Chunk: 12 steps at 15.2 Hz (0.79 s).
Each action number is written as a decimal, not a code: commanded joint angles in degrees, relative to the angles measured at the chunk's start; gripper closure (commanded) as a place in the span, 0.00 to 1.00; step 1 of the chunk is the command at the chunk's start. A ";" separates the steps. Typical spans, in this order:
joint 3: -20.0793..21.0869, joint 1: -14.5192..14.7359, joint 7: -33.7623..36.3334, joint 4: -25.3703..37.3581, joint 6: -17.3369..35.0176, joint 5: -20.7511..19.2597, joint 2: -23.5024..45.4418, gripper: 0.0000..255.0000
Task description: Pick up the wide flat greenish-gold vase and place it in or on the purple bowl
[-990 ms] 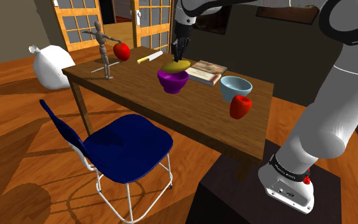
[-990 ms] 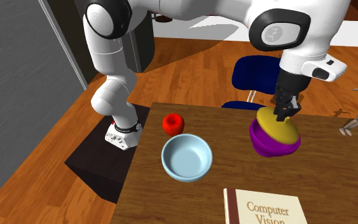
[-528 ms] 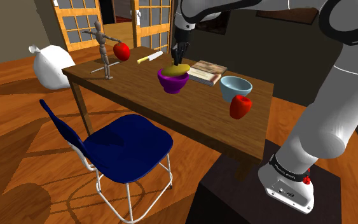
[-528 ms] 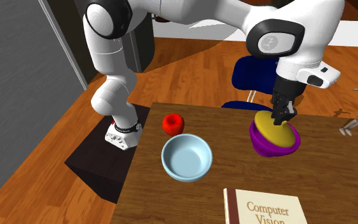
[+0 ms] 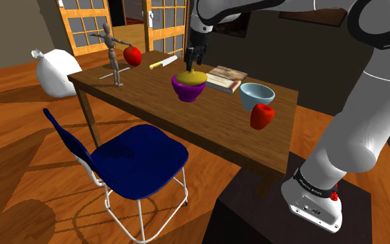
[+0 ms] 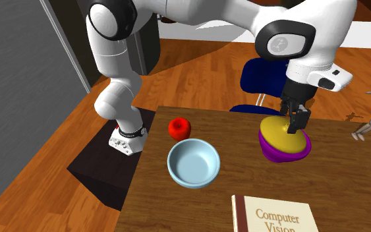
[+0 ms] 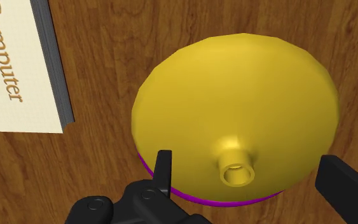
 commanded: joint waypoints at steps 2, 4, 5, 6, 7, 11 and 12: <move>0.03 0.04 0.00 1.32 -1.78 0.00 -0.46 0.00; 0.09 0.12 -0.01 4.24 -5.41 0.00 -1.16 0.00; 0.12 0.15 -0.02 5.50 -6.86 0.01 -1.36 0.00; 0.12 0.15 -0.02 5.50 -6.86 0.01 -1.35 0.00; 0.11 0.15 -0.02 5.49 -6.86 0.01 -1.36 0.00; 0.12 0.15 -0.02 5.50 -6.86 0.01 -1.36 0.00; 0.12 0.15 -0.02 5.50 -6.86 0.01 -1.35 0.00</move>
